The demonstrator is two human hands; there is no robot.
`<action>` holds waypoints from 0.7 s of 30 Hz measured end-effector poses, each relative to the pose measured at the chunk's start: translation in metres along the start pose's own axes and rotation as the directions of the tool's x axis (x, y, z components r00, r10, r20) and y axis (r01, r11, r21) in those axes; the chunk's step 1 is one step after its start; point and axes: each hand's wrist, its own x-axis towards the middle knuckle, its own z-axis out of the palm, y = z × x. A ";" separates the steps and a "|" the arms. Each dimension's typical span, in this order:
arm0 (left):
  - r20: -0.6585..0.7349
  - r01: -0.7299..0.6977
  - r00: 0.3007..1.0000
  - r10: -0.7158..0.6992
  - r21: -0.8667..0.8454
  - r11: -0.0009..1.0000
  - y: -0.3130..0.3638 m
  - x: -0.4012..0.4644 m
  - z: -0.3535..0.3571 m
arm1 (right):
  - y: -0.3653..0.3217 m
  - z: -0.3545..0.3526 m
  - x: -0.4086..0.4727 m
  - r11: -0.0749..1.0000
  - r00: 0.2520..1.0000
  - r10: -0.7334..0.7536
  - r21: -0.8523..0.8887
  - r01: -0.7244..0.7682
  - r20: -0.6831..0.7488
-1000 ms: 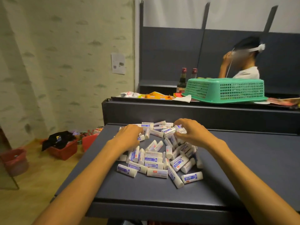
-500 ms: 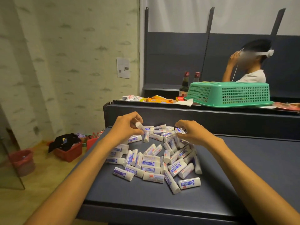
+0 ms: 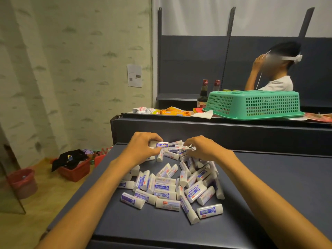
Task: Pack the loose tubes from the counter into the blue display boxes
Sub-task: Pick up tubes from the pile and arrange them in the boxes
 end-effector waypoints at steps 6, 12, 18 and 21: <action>-0.013 -0.029 1.000 0.029 0.022 0.999 -0.006 -0.001 -0.001 | -0.005 0.002 0.007 0.999 1.000 0.003 -0.036 -0.003 -0.002; 0.003 -0.033 0.999 0.033 0.019 0.999 -0.010 -0.002 0.000 | -0.002 0.005 0.004 0.999 0.996 -0.028 0.014 0.029 -0.080; -0.005 -0.029 1.000 0.029 0.010 1.000 -0.011 -0.003 0.001 | 0.002 0.003 -0.006 0.952 0.976 0.052 0.305 0.016 -0.212; -0.004 -0.031 1.000 0.031 0.003 1.000 -0.011 -0.003 0.000 | 0.002 0.003 -0.011 0.960 0.983 0.014 0.277 0.037 -0.182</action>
